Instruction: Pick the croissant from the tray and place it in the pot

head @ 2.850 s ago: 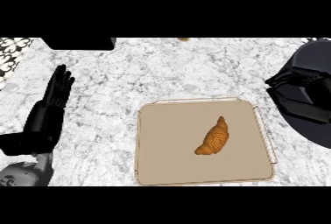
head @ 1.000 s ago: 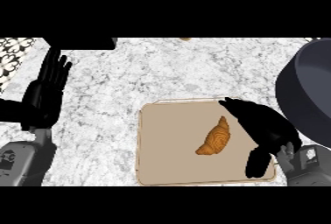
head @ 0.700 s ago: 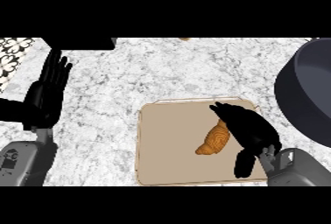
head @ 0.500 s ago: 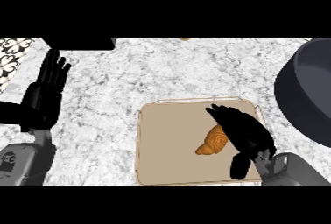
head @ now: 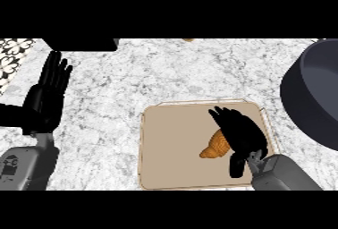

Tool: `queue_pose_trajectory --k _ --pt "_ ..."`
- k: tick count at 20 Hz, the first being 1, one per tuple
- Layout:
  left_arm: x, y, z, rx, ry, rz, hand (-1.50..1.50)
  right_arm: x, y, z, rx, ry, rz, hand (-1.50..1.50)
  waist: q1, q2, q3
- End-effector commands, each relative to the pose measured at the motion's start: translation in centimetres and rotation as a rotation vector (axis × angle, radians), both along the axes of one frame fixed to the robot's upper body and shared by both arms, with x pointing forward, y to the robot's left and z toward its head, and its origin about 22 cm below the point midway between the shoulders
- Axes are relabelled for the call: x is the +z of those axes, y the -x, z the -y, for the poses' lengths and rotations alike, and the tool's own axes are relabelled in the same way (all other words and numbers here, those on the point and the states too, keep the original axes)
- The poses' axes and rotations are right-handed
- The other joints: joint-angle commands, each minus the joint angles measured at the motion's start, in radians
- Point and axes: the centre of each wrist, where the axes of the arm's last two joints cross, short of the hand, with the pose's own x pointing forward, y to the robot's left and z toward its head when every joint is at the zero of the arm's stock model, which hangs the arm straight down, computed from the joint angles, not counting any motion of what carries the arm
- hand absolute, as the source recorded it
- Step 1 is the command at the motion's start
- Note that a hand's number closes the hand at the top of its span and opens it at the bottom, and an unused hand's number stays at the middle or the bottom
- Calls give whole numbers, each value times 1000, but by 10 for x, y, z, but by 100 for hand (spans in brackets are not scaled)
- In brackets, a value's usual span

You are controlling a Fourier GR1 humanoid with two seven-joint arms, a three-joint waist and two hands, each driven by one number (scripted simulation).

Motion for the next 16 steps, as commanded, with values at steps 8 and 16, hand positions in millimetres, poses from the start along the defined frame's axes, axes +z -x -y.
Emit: queue_pose_trajectory --k 8,16 --pt "1 -1 1 15 -10 12 0 -37 -24 -6 12 -25 -5 -150 1 0 0" --pt "5 2 -4 0 -12 5 0 -60 -25 -8 105 -37 -71 150 3 1 0"
